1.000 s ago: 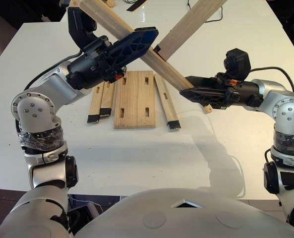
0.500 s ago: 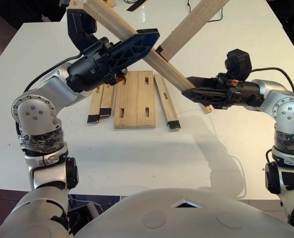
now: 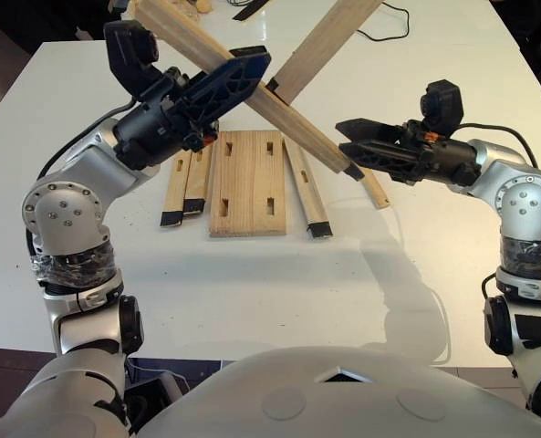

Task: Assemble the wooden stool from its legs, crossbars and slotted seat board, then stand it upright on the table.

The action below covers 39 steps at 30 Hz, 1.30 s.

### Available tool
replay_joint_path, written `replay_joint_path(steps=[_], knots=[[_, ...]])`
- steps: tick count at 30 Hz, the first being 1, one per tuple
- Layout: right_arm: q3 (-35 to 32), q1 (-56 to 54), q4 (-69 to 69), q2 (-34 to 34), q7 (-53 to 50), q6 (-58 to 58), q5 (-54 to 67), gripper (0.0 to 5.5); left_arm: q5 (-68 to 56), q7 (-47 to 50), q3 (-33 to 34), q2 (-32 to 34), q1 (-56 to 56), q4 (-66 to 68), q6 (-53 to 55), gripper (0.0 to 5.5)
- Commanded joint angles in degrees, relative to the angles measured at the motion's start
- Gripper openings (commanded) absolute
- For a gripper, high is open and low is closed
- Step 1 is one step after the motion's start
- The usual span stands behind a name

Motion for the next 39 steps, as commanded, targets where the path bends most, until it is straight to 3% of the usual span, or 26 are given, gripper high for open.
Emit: replay_joint_path(steps=[1, 7, 14, 18, 22, 30, 39], knots=[[-0.6, 0.8, -1.3, 2.8, -4.4, -2.6, -1.8, 3.85, 9.5, -4.6, 0.6, 3.3, 1.0, 4.0, -4.7, 2.04], [-1.4, -2.1, -1.1, 12.8, -22.8, -11.7, -9.8, 3.94, 24.4, -18.6, 0.5, 13.0, 2.6, 7.9, -14.4, 2.04], [-4.7, -10.0, 3.3, 26.1, -48.9, -19.0, -18.3, 3.94, 28.1, -29.6, 1.1, 19.7, 7.8, 4.9, -15.3, 2.04], [4.2, -11.1, 7.5, 26.3, -52.6, -27.7, -33.3, 3.94, 33.4, -35.4, 0.0, 23.8, 8.9, 8.1, -18.8, 2.04], [8.7, -12.9, 15.8, 26.9, -55.2, -36.7, -43.7, 3.94, 35.7, -38.5, -1.8, 24.2, 7.6, 8.6, -20.6, 2.04], [3.9, -18.3, 26.8, 29.9, -55.6, -39.0, -42.8, 3.94, 39.9, -42.3, -4.7, 22.6, 8.1, 11.8, -25.5, 2.04], [1.3, -16.7, 25.2, 31.6, -54.5, -36.8, -40.7, 3.94, 42.1, -44.0, -8.1, 22.1, 9.6, 13.8, -27.2, 2.04]])
